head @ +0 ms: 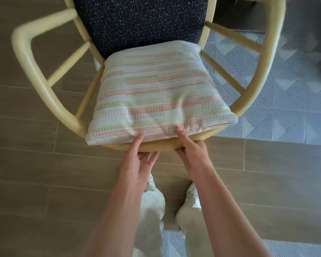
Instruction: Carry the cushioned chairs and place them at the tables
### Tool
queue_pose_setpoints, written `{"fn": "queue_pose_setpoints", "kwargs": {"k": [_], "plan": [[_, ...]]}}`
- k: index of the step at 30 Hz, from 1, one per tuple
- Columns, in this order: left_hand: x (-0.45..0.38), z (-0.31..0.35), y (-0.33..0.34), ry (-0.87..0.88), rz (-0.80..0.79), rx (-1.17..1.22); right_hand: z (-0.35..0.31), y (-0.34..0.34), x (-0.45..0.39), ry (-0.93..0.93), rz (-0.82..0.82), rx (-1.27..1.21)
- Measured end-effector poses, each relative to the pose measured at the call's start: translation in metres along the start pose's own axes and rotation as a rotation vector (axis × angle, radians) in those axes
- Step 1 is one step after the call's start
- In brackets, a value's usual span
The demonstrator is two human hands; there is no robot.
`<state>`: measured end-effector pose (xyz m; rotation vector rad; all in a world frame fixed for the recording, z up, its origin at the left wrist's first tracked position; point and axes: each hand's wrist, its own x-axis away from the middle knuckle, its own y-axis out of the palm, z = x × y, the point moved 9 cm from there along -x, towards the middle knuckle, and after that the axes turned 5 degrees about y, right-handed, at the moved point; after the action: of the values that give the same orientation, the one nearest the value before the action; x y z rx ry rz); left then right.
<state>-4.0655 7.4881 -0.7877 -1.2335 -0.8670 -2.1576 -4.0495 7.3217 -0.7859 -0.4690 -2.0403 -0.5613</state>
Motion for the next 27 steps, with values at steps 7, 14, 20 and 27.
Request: {"fn": "queue_pose_setpoints", "kwargs": {"k": [7, 14, 20, 27], "plan": [[0.009, 0.05, 0.036, -0.002, -0.042, -0.05, -0.045, 0.022, 0.012, -0.092, 0.098, -0.024], [0.016, 0.106, 0.076, 0.116, -0.11, -0.189, -0.094, 0.061, 0.023, -0.248, 0.043, -0.075], [0.023, 0.15, 0.115, 0.289, -0.128, -0.261, -0.143, 0.095, 0.022, -0.275, -0.031, -0.088], [0.028, 0.199, 0.158, 0.422, -0.074, -0.268, -0.188, 0.133, 0.024, -0.287, -0.018, -0.165]]}}
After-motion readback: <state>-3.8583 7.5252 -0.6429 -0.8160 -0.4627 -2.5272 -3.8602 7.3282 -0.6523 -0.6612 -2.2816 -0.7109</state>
